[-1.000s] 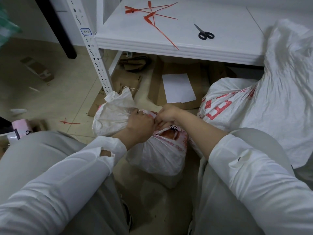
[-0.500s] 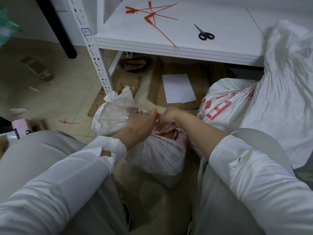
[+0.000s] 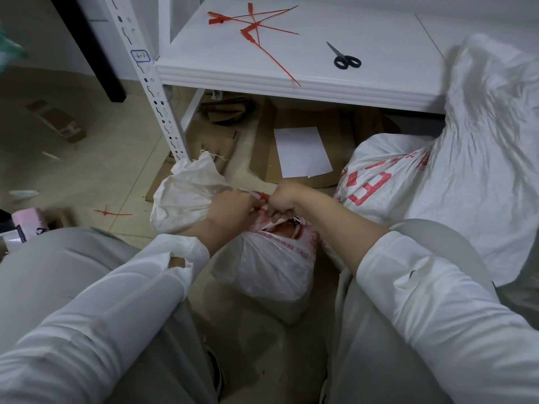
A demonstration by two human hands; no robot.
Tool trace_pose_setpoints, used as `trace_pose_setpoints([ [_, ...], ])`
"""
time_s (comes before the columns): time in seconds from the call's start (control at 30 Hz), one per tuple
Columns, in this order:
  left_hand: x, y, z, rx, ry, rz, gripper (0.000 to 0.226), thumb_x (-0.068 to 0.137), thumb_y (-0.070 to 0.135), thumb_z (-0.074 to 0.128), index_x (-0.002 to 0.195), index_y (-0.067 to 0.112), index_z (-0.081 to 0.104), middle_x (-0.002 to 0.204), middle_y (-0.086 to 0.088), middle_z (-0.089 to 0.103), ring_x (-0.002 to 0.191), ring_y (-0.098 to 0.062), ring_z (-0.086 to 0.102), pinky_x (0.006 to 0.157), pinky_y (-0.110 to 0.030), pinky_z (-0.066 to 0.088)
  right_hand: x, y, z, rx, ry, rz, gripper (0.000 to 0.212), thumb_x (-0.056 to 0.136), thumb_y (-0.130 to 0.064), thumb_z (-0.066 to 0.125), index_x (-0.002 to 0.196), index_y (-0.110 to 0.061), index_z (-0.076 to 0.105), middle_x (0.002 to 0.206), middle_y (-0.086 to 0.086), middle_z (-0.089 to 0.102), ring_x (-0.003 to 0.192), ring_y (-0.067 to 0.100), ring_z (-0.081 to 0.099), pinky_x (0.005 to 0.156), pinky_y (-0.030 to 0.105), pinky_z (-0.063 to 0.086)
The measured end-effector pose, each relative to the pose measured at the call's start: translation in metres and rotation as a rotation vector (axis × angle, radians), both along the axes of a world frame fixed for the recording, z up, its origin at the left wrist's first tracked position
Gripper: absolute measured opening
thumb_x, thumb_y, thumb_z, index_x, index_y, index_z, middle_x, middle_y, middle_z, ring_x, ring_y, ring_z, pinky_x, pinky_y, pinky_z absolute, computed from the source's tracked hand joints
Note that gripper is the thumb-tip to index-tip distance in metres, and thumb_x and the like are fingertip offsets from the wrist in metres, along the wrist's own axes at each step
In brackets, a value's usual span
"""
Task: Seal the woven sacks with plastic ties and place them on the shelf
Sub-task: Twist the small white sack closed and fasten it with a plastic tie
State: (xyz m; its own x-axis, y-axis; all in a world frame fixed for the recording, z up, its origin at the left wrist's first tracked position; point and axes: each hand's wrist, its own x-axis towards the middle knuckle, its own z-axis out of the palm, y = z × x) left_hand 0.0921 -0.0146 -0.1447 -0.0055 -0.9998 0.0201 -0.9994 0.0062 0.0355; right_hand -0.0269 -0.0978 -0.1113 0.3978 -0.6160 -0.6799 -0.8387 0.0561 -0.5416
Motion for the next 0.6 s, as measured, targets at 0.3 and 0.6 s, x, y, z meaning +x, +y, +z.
trace_pose_setpoints([
  [0.3, 0.0069, 0.0003, 0.0041, 0.224, -0.252, -0.136, 0.057, 0.092, 0.043, 0.048, 0.146, 0.033, 0.033, 0.123, -0.004, 0.063, 0.110, -0.025, 0.059, 0.100, -0.038, 0.032, -0.0100, -0.0026, -0.0034, -0.056, 0.098, 0.108, 0.009, 0.088, -0.003, 0.062, 0.079, -0.005, 0.060, 0.067, 0.008, 0.064, 0.052, 0.014, 0.055, 0.049, 0.022, 0.044],
  [0.6, 0.0029, 0.0053, 0.0036, 0.184, -0.570, -0.170, 0.078, 0.094, 0.026, 0.050, 0.153, 0.009, 0.003, 0.124, -0.007, 0.063, 0.116, -0.026, 0.054, 0.098, -0.041, 0.034, -0.0033, 0.0004, -0.0057, -0.047, -0.046, 0.077, 0.016, 0.094, -0.010, 0.053, 0.098, 0.003, 0.062, 0.081, 0.013, 0.070, 0.062, 0.018, 0.068, 0.068, 0.030, 0.059],
])
